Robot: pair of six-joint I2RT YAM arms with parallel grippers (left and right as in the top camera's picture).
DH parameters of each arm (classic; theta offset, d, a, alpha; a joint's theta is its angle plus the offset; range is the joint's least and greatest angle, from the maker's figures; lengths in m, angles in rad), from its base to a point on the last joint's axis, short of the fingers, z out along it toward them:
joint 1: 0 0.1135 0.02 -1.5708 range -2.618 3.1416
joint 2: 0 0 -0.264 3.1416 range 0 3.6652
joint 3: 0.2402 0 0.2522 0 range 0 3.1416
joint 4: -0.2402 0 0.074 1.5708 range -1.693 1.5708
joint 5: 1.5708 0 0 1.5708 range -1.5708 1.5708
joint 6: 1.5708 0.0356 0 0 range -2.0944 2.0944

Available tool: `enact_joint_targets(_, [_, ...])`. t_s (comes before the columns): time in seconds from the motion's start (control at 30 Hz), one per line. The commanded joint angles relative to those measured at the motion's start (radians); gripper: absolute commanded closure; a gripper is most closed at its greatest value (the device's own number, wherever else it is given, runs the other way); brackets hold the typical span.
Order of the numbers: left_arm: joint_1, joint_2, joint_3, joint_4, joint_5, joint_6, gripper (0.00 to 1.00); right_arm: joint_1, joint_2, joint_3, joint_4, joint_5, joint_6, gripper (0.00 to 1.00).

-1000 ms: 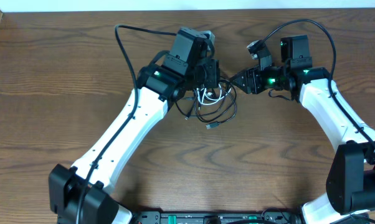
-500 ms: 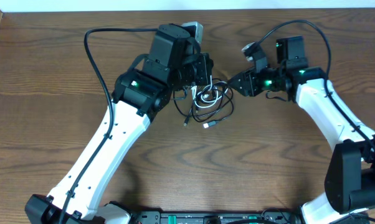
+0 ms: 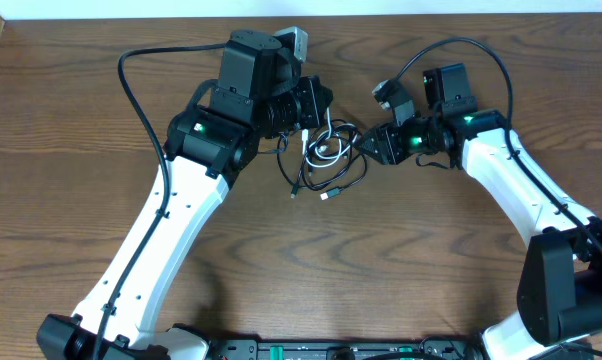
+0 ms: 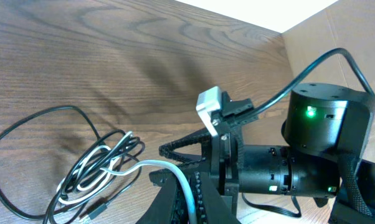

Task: Untangle cables

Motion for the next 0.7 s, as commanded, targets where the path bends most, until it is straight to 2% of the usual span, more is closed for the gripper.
enact_joint_targets(0.0, [0.011,-0.011,0.010,0.012,0.016,-0.012,0.93,0.009,0.009,0.010,-0.019,0.063,-0.009,0.57])
enact_joint_targets(0.23, [0.011,-0.011,0.010,0.027,0.013,-0.037,0.93,0.030,0.009,0.001,-0.029,0.119,-0.015,0.58])
enact_joint_targets(0.43, [0.006,0.004,0.006,0.014,-0.101,-0.037,0.92,0.037,0.009,0.001,-0.002,0.130,0.041,0.65])
enact_joint_targets(0.47, [0.006,0.011,0.006,0.015,-0.120,-0.047,0.92,0.039,0.009,0.001,0.000,0.127,0.043,0.64])
enact_joint_targets(0.53, [0.007,0.023,0.006,0.014,-0.181,-0.109,0.93,0.052,0.009,0.001,0.003,0.111,0.028,0.60])
enact_joint_targets(0.67, [0.012,0.032,0.006,0.023,-0.310,-0.282,0.93,0.111,0.009,0.000,0.009,0.112,0.004,0.59])
